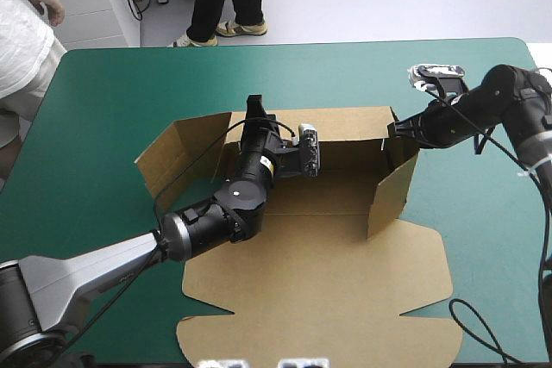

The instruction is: Fold the box

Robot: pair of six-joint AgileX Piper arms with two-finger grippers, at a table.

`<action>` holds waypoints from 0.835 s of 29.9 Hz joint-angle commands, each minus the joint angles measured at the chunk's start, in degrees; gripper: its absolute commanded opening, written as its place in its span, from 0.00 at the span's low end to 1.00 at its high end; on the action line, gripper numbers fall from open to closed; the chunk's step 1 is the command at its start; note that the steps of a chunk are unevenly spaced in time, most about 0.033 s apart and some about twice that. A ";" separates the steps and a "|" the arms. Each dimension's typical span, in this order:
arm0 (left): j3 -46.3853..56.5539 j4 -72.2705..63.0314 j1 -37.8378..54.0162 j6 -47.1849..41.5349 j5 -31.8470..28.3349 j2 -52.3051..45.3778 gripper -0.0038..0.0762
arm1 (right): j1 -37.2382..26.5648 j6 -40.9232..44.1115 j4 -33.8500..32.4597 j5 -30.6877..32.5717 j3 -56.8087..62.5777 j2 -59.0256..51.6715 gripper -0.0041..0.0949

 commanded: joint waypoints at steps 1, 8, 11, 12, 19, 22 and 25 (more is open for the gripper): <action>-1.69 1.58 -0.29 -1.38 1.76 -2.21 0.04 | -1.95 -6.41 5.89 -5.47 3.70 -6.06 0.03; -1.69 1.58 -0.29 -1.27 1.45 -2.13 0.04 | -3.76 -18.65 13.53 -18.46 17.56 -13.45 0.03; -1.69 1.17 -0.29 0.46 0.29 -2.13 0.04 | -3.76 -25.80 18.58 -22.93 23.33 -16.15 0.03; -1.69 0.72 -0.29 1.32 0.14 -2.13 0.04 | -3.76 -27.69 20.14 -23.97 24.70 -17.02 0.03; -1.69 0.23 -0.29 3.11 0.95 -2.13 0.04 | -3.76 -43.26 32.46 -30.20 34.65 -22.19 0.03; -1.69 -0.17 -0.29 3.42 0.90 -2.13 0.04 | -3.76 -47.68 36.46 -31.80 37.82 -24.40 0.03; -1.69 -0.17 -0.29 3.55 0.90 -2.13 0.04 | -3.76 -49.99 36.99 -31.80 39.69 -26.09 0.03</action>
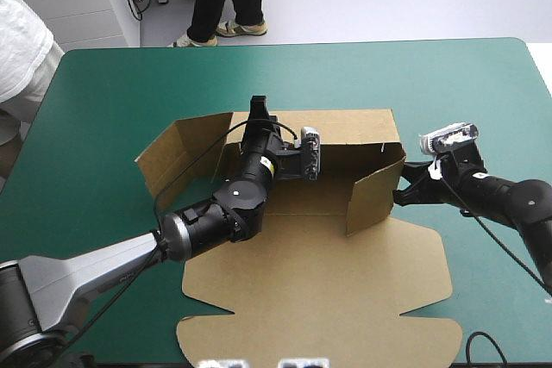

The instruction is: Fold the box

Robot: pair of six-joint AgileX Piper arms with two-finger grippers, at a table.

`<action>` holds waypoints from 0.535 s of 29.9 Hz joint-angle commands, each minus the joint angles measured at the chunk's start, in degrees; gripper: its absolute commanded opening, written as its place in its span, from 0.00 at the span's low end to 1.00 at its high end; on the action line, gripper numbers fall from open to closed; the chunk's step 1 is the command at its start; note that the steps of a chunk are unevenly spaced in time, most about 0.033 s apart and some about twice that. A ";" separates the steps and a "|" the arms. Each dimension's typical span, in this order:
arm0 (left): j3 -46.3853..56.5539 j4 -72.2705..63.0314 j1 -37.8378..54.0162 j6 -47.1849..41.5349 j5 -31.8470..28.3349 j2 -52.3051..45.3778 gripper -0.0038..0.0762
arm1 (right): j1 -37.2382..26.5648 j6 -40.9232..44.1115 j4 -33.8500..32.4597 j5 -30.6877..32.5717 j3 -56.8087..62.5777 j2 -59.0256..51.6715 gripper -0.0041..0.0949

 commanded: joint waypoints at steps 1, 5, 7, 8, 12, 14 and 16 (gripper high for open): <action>-1.69 0.88 -0.29 -0.49 1.48 -2.13 0.04 | -0.36 -4.37 4.06 -1.54 0.69 -3.23 0.03; -1.69 0.76 -0.29 -0.17 1.48 -2.13 0.04 | -0.36 -6.08 4.49 -2.94 2.14 -3.84 0.03; -1.69 -0.25 -0.29 2.72 1.48 -2.13 0.04 | -0.36 -6.08 4.03 -2.93 2.50 -3.84 0.03; -1.69 -0.96 -0.29 4.33 1.33 -2.00 0.04 | -0.36 -6.08 3.65 -2.32 2.48 -3.84 0.03; -1.69 -1.49 -0.29 5.64 1.49 -1.69 0.04 | -0.36 -7.14 3.41 0.20 2.48 -4.08 0.18; -1.69 -1.64 -0.29 5.64 1.49 -1.69 0.04 | -0.36 -7.14 3.41 0.36 2.48 -4.08 0.30; -1.69 -1.64 -0.29 5.64 1.49 -1.69 0.04 | -0.36 -7.14 3.32 0.36 2.48 -4.08 0.38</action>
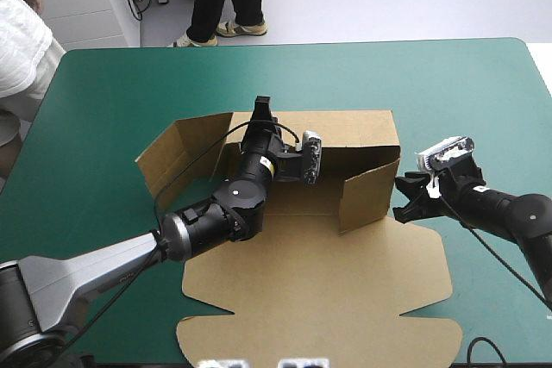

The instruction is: Fold the box

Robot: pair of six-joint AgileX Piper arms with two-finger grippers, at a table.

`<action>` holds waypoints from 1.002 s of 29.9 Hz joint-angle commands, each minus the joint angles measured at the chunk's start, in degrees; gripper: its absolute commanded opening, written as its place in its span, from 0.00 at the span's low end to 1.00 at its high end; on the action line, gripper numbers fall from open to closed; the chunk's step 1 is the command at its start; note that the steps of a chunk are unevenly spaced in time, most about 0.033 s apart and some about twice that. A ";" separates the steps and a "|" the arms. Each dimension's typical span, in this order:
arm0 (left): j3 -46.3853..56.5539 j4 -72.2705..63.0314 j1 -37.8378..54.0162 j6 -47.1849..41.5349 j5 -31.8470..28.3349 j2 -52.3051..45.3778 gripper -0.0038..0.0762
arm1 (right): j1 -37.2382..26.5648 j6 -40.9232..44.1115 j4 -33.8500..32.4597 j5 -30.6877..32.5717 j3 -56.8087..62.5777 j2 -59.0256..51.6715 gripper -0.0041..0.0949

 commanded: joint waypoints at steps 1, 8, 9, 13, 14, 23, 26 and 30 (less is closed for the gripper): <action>-1.57 -0.09 -0.29 0.47 1.45 -1.69 0.04 | -0.36 -0.69 1.67 0.14 -1.45 -1.36 0.42; -1.57 -0.17 -0.29 1.25 1.33 -1.69 0.04 | 0.00 -3.74 2.76 1.62 -1.45 -1.21 0.45; -1.57 -0.17 -0.29 1.25 1.33 -1.69 0.04 | 0.00 -4.84 3.95 1.11 -1.45 -1.07 0.46; -1.57 -0.17 -0.29 1.25 0.97 -1.69 0.04 | 0.00 -11.47 9.63 0.31 -1.45 1.43 0.59; -1.57 -0.17 -0.29 1.25 0.97 -1.69 0.04 | 0.00 -12.62 10.67 0.42 -1.45 2.34 0.62; -1.57 -0.17 -0.29 1.25 1.07 -1.69 0.04 | 6.32 -16.91 13.12 -6.65 -1.66 5.97 0.66; -1.57 -0.17 -0.39 1.25 1.07 -1.69 0.04 | 9.20 -16.63 13.12 -11.38 -1.66 5.97 0.66; -1.57 -0.55 -0.39 1.25 0.97 -1.69 0.04 | 10.92 -16.51 13.12 -12.34 -1.66 6.34 0.66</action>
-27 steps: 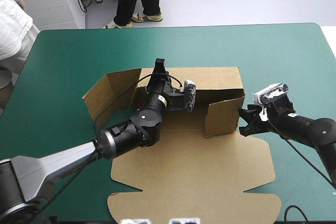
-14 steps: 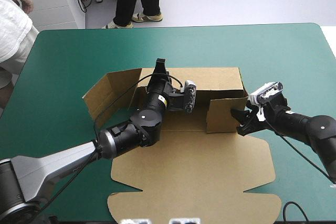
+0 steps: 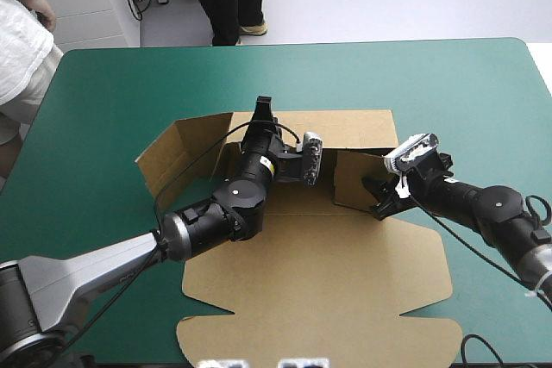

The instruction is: Fold the box

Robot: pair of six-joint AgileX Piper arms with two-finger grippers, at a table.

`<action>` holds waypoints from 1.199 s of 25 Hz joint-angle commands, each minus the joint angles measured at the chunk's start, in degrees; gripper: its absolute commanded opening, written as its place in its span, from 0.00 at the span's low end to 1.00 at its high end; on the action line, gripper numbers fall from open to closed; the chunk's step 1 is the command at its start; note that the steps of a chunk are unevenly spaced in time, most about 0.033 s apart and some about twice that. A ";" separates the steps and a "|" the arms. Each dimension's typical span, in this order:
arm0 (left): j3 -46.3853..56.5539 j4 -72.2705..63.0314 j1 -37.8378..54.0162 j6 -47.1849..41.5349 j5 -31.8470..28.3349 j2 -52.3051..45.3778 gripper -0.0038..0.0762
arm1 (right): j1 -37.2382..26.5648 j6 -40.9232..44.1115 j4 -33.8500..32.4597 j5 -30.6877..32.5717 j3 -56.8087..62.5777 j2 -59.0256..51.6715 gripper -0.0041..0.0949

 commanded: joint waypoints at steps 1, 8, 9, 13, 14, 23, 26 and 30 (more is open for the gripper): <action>-1.52 -0.82 -0.39 -0.36 1.04 -1.69 0.04 | 1.46 0.10 2.50 -2.23 -1.66 -0.38 0.65; -1.52 -2.84 -0.39 -0.36 0.36 -1.69 0.04 | 1.58 0.58 2.31 -2.35 -1.66 -0.15 0.38; -1.52 -2.84 -0.39 -0.36 0.18 -1.69 0.04 | 1.58 0.75 2.32 -2.22 -1.66 -0.15 0.29; -1.52 -2.84 -0.49 -0.59 0.04 -1.69 0.04 | 1.58 0.75 2.32 -0.47 -1.66 -0.15 0.03; -1.52 -2.84 -0.49 -0.59 0.04 -1.69 0.04 | 1.58 0.75 2.32 0.00 -1.66 -0.15 0.02; -1.52 -4.82 -1.13 -0.59 0.04 -1.91 0.08 | 1.58 5.70 1.90 -3.14 -1.66 -0.15 0.02; -1.52 -4.82 -3.03 -0.59 0.29 -1.91 0.21 | 1.58 9.14 0.31 -5.48 -1.66 -0.15 0.03; -1.52 -4.82 -5.08 -0.59 0.69 -2.04 0.38 | 1.58 12.82 -2.68 -6.63 -1.66 -0.15 0.03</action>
